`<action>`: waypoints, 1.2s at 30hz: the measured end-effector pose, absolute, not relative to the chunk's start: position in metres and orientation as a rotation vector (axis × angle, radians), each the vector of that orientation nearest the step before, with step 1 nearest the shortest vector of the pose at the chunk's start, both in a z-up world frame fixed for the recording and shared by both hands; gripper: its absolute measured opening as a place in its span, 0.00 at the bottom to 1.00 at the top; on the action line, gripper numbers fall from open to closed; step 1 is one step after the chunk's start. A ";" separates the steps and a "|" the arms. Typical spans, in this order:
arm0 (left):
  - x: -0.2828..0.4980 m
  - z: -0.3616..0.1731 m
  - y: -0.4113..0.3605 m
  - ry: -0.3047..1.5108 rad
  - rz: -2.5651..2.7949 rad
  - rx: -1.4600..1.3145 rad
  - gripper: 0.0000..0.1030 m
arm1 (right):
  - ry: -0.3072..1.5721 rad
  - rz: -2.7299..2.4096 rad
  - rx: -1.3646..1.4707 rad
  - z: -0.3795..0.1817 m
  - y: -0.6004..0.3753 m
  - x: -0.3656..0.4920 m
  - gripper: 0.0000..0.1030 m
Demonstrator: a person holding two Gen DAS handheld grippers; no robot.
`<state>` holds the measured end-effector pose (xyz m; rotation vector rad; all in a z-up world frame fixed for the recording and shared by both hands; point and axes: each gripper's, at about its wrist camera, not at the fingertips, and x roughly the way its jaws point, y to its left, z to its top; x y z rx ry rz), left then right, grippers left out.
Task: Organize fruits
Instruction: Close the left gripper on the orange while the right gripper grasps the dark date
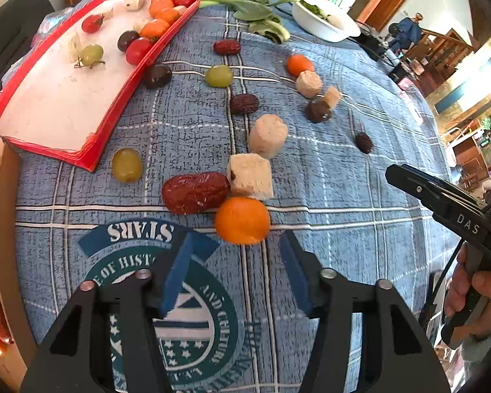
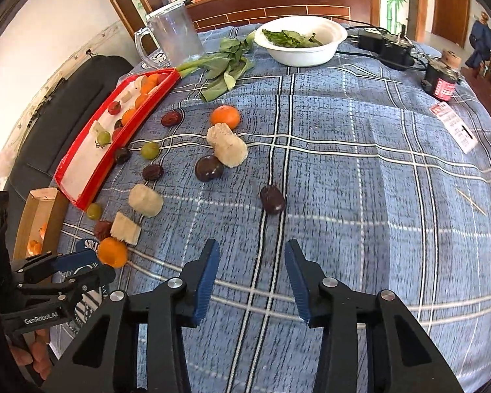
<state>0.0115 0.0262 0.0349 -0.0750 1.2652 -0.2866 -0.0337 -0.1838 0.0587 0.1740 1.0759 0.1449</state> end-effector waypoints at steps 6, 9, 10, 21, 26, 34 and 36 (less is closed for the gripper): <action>0.017 0.030 0.021 1.271 -0.292 -0.084 0.32 | 1.091 0.150 0.145 0.049 -0.184 -0.016 0.38; 0.017 0.030 0.019 1.264 -0.289 -0.073 0.32 | 1.090 0.148 0.140 0.047 -0.185 -0.007 0.38; 0.017 0.031 0.019 1.263 -0.289 -0.080 0.32 | 1.090 0.146 0.138 0.046 -0.186 -0.004 0.38; 0.007 0.032 0.030 1.272 -0.302 -0.131 0.31 | 1.107 0.134 0.071 0.032 -0.181 0.011 0.19; 0.001 0.036 0.036 1.268 -0.315 -0.146 0.31 | 1.095 0.180 0.139 0.042 -0.180 -0.004 0.19; -0.007 0.044 0.052 1.253 -0.314 -0.155 0.31 | 1.086 0.215 0.192 0.056 -0.165 -0.028 0.19; -0.011 0.048 0.059 1.242 -0.308 -0.158 0.31 | 1.084 0.230 0.192 0.059 -0.158 -0.034 0.19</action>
